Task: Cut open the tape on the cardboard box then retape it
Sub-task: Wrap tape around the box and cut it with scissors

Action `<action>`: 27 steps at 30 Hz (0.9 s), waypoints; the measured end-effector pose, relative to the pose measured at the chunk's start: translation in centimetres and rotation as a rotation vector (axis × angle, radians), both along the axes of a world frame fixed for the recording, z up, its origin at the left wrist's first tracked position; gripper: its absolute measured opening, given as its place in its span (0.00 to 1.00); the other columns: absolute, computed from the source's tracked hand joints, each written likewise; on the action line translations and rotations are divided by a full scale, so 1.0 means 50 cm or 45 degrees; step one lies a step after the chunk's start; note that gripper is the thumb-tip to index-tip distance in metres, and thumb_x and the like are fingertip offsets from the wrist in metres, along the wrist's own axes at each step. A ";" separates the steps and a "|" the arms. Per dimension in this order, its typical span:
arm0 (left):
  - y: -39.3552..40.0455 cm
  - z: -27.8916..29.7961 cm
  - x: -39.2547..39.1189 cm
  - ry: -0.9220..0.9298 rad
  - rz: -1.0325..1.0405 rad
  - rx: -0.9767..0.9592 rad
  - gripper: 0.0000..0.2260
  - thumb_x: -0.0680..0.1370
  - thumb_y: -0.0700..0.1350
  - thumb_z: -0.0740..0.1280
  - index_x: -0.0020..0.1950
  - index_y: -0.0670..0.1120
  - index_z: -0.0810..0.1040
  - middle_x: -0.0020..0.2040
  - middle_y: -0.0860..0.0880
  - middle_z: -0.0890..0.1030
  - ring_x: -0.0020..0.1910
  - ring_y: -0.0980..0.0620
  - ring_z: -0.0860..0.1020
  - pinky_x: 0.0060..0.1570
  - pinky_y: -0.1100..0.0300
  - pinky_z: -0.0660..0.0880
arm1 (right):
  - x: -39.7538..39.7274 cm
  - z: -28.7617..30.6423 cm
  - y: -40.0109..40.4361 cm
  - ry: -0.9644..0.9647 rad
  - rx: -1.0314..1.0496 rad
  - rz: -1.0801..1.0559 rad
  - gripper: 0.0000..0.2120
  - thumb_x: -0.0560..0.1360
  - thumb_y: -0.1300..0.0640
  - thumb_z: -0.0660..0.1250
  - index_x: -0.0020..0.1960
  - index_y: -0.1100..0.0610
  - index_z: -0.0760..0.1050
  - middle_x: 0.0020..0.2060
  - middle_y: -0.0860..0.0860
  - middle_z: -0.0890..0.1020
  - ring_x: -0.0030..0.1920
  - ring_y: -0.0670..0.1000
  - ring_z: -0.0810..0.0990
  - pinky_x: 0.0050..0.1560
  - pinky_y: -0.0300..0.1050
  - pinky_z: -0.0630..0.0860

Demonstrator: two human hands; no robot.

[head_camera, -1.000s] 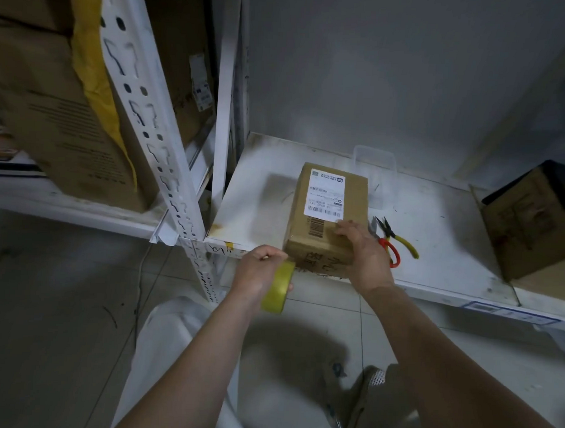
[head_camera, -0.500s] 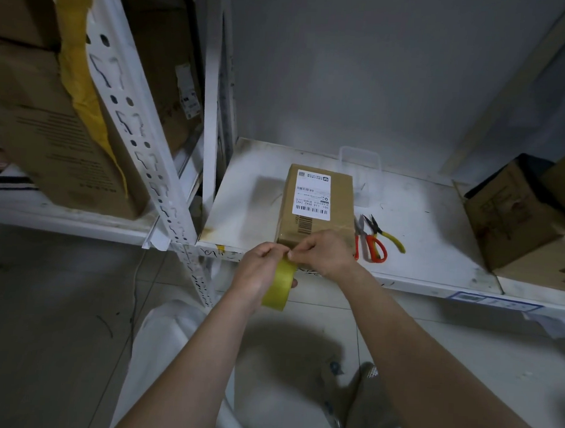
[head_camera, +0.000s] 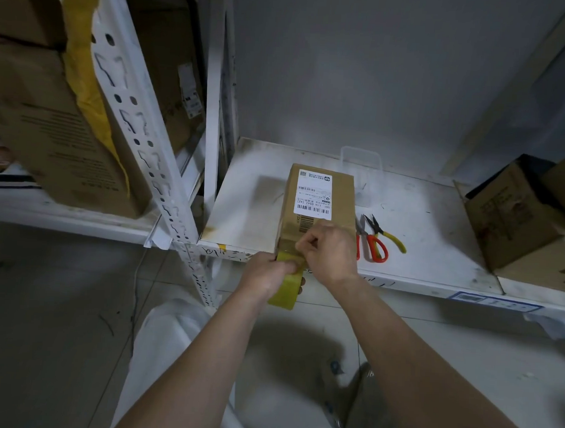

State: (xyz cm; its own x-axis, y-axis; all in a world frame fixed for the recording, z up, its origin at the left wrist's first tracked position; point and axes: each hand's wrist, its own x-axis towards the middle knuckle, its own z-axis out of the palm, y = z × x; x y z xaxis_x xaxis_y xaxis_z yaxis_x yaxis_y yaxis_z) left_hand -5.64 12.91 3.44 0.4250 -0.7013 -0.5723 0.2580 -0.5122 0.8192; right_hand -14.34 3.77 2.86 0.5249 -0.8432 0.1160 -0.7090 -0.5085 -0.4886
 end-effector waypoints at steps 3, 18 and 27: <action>-0.007 -0.009 0.010 -0.008 0.097 0.059 0.06 0.73 0.40 0.71 0.40 0.37 0.79 0.35 0.37 0.82 0.32 0.40 0.80 0.41 0.41 0.80 | 0.010 0.008 -0.001 -0.006 -0.094 0.022 0.06 0.73 0.60 0.68 0.39 0.56 0.82 0.42 0.48 0.81 0.38 0.45 0.73 0.34 0.34 0.65; -0.054 -0.032 0.018 -0.009 0.105 0.093 0.18 0.65 0.54 0.69 0.44 0.40 0.78 0.42 0.38 0.84 0.42 0.39 0.83 0.47 0.43 0.80 | 0.066 0.012 -0.107 0.440 0.136 -0.079 0.09 0.76 0.50 0.60 0.40 0.53 0.73 0.47 0.52 0.81 0.47 0.53 0.78 0.53 0.50 0.75; -0.061 -0.036 0.015 0.138 0.172 0.074 0.15 0.71 0.47 0.69 0.49 0.35 0.77 0.45 0.34 0.83 0.40 0.35 0.83 0.42 0.39 0.80 | 0.073 0.008 -0.112 0.506 0.107 -0.047 0.09 0.76 0.50 0.60 0.42 0.54 0.73 0.44 0.51 0.77 0.43 0.51 0.73 0.57 0.53 0.72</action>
